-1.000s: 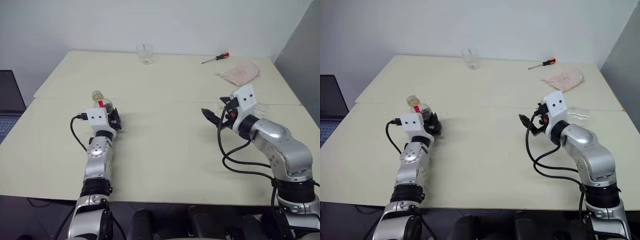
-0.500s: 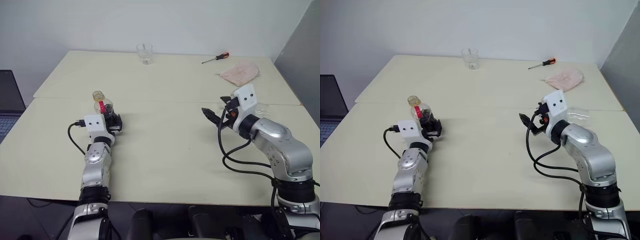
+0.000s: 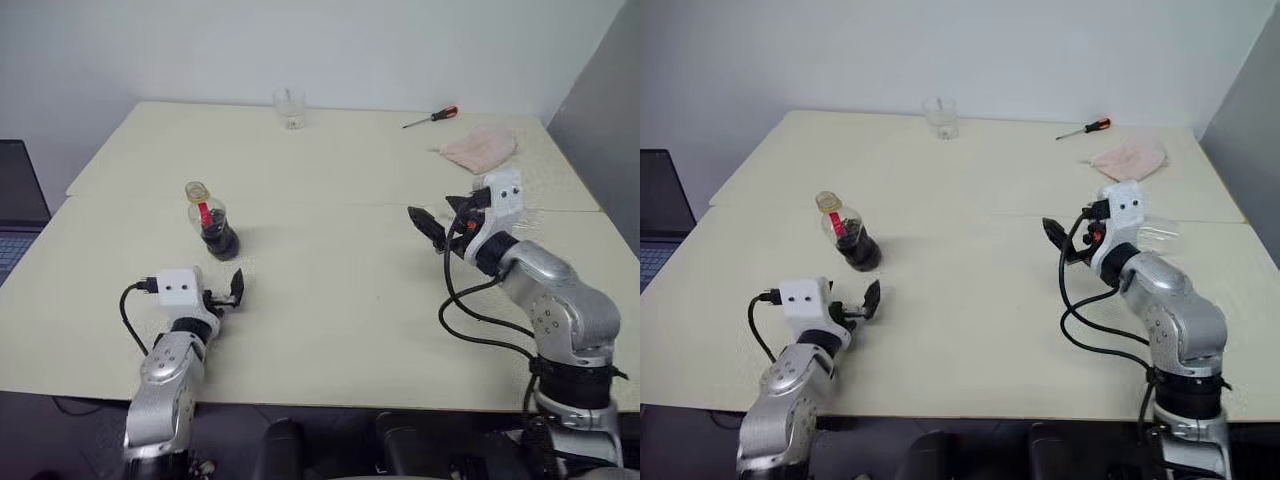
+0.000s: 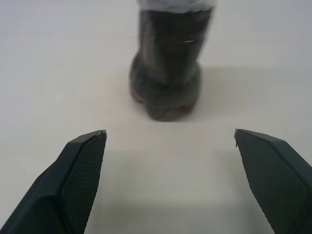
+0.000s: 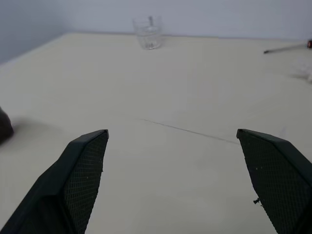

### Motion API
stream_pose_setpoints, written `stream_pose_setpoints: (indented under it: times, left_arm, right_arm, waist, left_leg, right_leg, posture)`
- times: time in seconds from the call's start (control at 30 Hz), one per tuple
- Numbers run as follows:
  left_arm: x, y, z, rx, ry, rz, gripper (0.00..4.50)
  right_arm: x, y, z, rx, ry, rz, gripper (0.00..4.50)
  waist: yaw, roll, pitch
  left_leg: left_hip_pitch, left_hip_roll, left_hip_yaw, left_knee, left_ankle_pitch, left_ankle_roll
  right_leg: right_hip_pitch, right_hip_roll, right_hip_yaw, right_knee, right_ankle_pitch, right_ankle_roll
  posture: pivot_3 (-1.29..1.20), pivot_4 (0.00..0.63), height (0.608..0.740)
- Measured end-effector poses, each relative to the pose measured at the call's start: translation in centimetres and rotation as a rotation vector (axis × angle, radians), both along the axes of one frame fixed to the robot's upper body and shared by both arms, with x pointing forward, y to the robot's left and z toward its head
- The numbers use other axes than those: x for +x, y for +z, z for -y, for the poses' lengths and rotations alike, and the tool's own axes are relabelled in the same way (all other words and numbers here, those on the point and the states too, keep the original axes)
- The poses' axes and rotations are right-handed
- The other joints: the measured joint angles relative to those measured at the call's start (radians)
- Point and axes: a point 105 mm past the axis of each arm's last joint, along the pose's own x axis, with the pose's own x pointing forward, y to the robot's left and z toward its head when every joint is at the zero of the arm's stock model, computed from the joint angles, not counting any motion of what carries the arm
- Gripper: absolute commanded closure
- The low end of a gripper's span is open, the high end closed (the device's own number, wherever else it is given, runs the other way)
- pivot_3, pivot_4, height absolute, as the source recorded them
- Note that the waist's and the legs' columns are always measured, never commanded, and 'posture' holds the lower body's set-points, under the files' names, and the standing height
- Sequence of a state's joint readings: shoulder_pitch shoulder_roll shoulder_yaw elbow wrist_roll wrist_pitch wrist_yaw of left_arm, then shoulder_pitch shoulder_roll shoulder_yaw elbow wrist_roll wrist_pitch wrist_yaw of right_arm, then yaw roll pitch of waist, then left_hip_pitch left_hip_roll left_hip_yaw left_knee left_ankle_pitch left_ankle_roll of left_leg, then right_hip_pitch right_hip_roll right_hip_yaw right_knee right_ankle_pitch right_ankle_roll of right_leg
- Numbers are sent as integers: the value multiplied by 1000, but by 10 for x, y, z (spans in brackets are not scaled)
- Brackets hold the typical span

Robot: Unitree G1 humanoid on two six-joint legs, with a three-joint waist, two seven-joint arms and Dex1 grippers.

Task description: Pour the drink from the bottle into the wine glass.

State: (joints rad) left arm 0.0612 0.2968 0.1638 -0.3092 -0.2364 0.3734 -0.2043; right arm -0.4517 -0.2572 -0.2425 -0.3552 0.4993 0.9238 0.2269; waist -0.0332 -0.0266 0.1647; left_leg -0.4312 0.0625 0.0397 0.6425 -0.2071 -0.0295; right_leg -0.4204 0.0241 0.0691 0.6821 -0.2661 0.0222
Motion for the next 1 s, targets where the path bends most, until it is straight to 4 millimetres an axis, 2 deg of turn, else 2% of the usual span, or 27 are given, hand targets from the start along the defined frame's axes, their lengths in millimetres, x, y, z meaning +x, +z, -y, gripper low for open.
stream_pose_setpoints:
  times: [0.13, 0.23, 0.4, 0.57, 0.77, 0.93, 1.0]
  left_arm:
    - [4, 21, 38, 5, -252, 22, 30]
    - [8, 41, 53, 9, -367, 54, 30]
    - [3, 51, 80, 5, -560, 41, 30]
    - [3, 64, 88, 55, -672, 50, 30]
    - [3, 86, 102, 93, -828, 87, 30]
    - [2, 80, 109, 86, -871, 59, 30]
    - [1, 81, 111, 82, -890, 60, 30]
  right_arm:
    - [1, -13, 4, 190, -70, -108, 0]
    - [7, -19, 7, 289, -147, -166, 0]
    - [17, -32, 9, 461, -292, -275, 0]
    - [25, -35, 12, 603, -369, -347, 0]
    - [43, -39, 34, 758, -562, -401, 0]
    - [50, -63, 40, 846, -666, -477, 0]
    - [57, -61, 39, 892, -682, -475, 0]
  waist:
    - [5, 0, 0]
    - [0, 0, 0]
    - [-9, 0, 0]
    - [-10, 0, 0]
    - [-12, 1, 0]
    - [-23, 1, 0]
    - [-25, 1, 0]
  left_leg:
    - [0, -1, -1, 1, 0, 0]
    - [0, -1, 0, 0, 0, 0]
    - [0, 0, -1, -1, 0, 0]
    - [-1, 0, -2, -1, 0, 0]
    - [-1, -1, -1, -1, 0, 0]
    - [-1, 0, -2, -2, 0, 0]
    - [-1, 0, -2, -2, 0, 0]
  right_leg:
    - [0, -1, -2, 0, 0, 0]
    - [0, 0, -2, 0, 0, 0]
    - [-1, 1, -2, 0, 0, -1]
    - [0, 1, -3, -1, 0, 0]
    - [0, 1, -4, -1, 0, 0]
    - [-1, 1, -2, -1, 0, -1]
    - [-1, 1, -2, -1, -1, -1]
  posture:
    - [0, 150, 740]
    - [0, 150, 740]
    - [0, 150, 740]
    - [0, 150, 740]
    - [0, 150, 740]
    - [0, 150, 740]
    - [0, 150, 740]
